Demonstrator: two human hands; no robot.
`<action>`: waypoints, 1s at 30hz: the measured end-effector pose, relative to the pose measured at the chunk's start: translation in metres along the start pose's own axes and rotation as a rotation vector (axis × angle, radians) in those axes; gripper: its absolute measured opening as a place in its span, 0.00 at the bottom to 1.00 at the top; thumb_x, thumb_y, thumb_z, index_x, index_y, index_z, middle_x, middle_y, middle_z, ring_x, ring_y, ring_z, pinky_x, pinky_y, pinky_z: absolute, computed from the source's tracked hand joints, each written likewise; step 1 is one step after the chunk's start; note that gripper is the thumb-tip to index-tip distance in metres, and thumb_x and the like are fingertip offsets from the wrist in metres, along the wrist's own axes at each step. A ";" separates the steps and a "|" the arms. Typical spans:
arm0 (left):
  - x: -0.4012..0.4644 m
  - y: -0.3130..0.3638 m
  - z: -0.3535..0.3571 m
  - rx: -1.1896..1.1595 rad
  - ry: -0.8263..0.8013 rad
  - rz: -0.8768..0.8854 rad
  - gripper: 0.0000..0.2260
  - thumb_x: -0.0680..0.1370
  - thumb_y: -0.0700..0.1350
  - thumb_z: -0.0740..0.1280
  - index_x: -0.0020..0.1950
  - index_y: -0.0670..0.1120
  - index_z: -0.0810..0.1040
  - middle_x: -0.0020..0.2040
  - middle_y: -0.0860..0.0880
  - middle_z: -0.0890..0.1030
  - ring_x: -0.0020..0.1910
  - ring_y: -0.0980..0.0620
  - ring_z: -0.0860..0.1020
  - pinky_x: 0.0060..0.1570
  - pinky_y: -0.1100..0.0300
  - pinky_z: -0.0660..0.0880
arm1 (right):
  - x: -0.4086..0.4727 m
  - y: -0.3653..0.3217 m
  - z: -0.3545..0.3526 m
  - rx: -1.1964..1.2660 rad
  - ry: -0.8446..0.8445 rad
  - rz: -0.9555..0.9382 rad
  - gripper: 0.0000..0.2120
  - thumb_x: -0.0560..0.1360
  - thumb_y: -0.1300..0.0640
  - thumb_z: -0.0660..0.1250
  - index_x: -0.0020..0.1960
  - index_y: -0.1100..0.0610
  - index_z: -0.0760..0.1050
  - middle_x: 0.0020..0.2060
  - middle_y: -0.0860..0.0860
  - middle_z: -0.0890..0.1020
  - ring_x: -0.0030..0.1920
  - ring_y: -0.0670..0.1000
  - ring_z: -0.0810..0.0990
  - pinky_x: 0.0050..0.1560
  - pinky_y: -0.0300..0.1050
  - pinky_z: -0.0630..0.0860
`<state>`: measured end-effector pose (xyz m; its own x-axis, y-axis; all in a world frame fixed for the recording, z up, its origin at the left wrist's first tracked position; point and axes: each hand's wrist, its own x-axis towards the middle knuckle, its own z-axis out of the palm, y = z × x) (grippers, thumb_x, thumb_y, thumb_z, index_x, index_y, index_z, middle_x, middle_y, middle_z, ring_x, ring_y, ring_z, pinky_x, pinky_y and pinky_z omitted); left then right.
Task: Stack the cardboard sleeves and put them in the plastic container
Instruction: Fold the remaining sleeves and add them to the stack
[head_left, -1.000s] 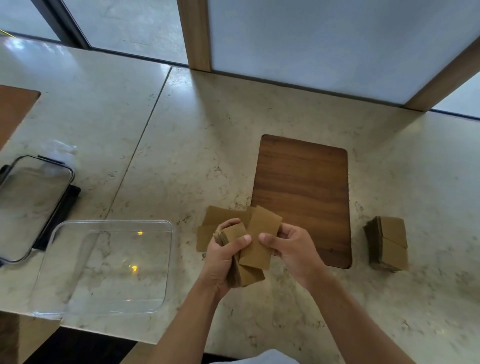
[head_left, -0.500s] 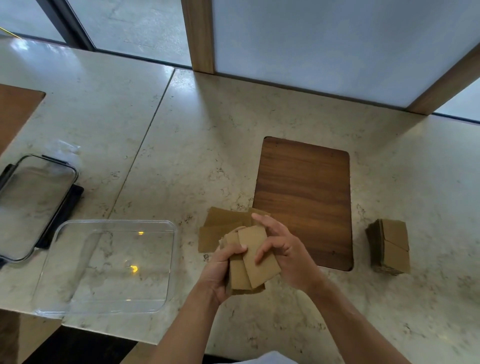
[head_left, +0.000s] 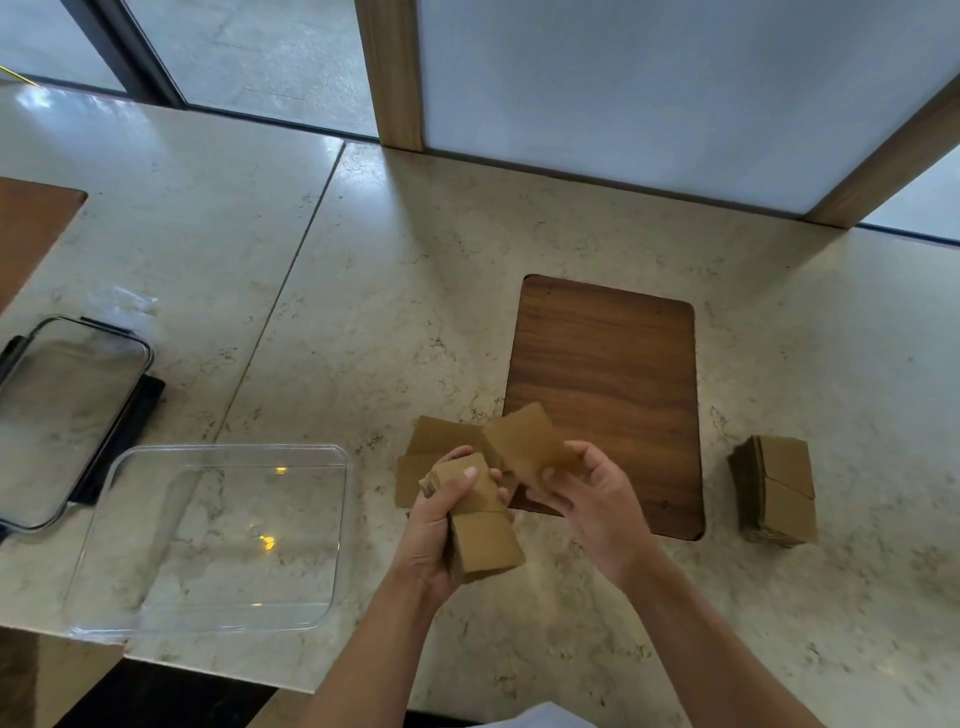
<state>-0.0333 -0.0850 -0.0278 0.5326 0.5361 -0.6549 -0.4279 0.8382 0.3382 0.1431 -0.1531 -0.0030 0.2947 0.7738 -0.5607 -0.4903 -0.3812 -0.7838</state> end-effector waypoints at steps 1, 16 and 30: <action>-0.001 0.001 0.000 -0.025 -0.029 -0.053 0.24 0.74 0.45 0.77 0.69 0.47 0.75 0.52 0.37 0.83 0.43 0.42 0.83 0.44 0.45 0.83 | 0.002 -0.006 -0.002 0.096 -0.010 0.000 0.10 0.81 0.67 0.65 0.62 0.61 0.77 0.55 0.62 0.86 0.50 0.60 0.88 0.48 0.48 0.85; -0.008 0.001 -0.033 0.254 -0.126 -0.276 0.39 0.66 0.63 0.81 0.70 0.42 0.81 0.61 0.33 0.84 0.53 0.37 0.86 0.46 0.44 0.84 | 0.024 -0.031 0.030 -1.143 -0.458 -0.156 0.20 0.75 0.54 0.77 0.65 0.47 0.78 0.54 0.42 0.77 0.45 0.32 0.77 0.43 0.32 0.76; -0.025 -0.005 -0.075 -0.231 0.096 0.059 0.27 0.62 0.54 0.86 0.59 0.50 0.88 0.50 0.39 0.85 0.41 0.44 0.84 0.42 0.45 0.84 | 0.065 0.028 0.064 -1.633 -0.073 -0.305 0.31 0.75 0.41 0.74 0.75 0.44 0.69 0.66 0.54 0.65 0.68 0.57 0.64 0.76 0.55 0.63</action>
<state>-0.0993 -0.1101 -0.0635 0.4341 0.5625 -0.7037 -0.6176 0.7545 0.2221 0.0956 -0.0812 -0.0445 0.1521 0.9169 -0.3689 0.9068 -0.2780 -0.3170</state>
